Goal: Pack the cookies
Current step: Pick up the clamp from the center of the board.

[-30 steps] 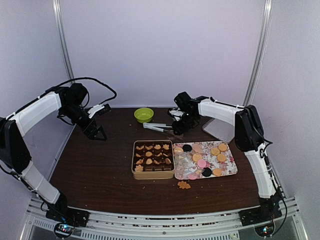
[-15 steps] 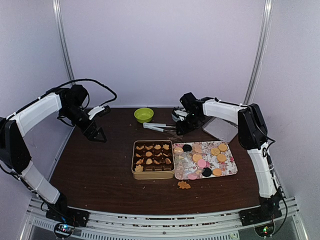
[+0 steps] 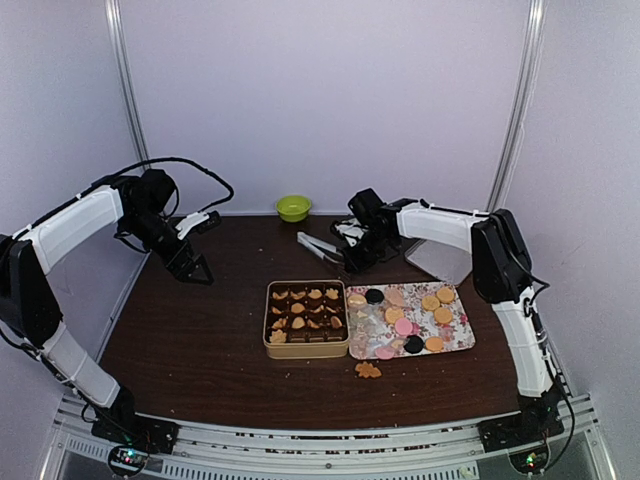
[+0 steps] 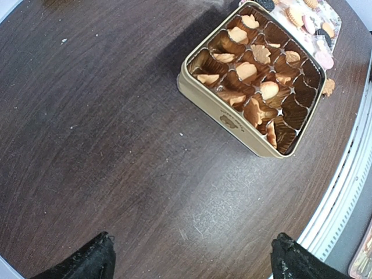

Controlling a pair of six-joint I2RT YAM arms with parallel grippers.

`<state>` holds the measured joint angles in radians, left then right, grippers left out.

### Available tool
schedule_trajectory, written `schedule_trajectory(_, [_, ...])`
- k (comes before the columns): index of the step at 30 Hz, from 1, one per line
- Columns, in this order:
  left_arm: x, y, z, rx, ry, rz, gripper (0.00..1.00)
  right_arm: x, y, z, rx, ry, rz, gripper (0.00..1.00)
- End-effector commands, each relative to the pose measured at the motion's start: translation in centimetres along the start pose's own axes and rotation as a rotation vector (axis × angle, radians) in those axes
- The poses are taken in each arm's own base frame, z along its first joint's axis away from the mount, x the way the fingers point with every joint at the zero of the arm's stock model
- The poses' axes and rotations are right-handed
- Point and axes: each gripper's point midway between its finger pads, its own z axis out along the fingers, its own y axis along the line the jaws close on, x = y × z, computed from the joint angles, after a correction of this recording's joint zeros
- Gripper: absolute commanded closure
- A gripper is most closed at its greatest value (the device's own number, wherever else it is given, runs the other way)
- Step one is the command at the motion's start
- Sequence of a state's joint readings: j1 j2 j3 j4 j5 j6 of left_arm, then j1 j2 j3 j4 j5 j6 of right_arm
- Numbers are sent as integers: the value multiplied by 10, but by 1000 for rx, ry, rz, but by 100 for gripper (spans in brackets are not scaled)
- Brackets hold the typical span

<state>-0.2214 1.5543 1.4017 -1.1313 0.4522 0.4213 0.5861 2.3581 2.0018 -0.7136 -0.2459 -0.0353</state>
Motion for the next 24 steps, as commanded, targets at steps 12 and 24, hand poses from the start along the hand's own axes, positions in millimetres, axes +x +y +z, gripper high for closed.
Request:
schedule_trajectory(12, [-3, -6, -10, 8, -34, 19, 4, -26, 23, -68, 19, -168, -113, 100])
schedule_trajectory(24, [-30, -18, -30, 55, -117, 22, 2, -20, 94, -153, 63, -353, -248, 100])
